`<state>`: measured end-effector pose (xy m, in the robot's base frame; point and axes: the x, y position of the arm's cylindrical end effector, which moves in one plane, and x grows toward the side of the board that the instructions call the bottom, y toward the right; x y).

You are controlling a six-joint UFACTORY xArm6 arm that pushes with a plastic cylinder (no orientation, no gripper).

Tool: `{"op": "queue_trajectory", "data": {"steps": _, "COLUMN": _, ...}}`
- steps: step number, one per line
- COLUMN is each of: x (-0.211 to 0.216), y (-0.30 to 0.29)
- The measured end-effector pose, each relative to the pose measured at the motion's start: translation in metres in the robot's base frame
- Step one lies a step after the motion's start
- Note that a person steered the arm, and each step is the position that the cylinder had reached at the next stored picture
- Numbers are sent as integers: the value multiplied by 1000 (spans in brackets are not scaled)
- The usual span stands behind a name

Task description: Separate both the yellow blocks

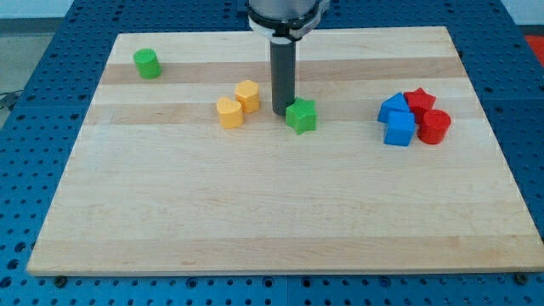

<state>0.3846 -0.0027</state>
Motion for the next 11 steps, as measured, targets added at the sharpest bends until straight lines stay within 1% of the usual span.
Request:
{"op": "queue_trajectory", "data": {"steps": 1, "x": 0, "y": -2}}
{"op": "queue_trajectory", "data": {"steps": 2, "x": 0, "y": -17}}
{"op": "queue_trajectory", "data": {"steps": 3, "x": 0, "y": -49}}
{"op": "queue_trajectory", "data": {"steps": 5, "x": 0, "y": -51}}
{"op": "queue_trajectory", "data": {"steps": 6, "x": 3, "y": -72}}
{"op": "queue_trajectory", "data": {"steps": 7, "x": 3, "y": -72}}
{"op": "queue_trajectory", "data": {"steps": 8, "x": -38, "y": -38}}
{"op": "queue_trajectory", "data": {"steps": 9, "x": -102, "y": -3}}
{"op": "queue_trajectory", "data": {"steps": 10, "x": -105, "y": -2}}
{"op": "queue_trajectory", "data": {"steps": 11, "x": -64, "y": -3}}
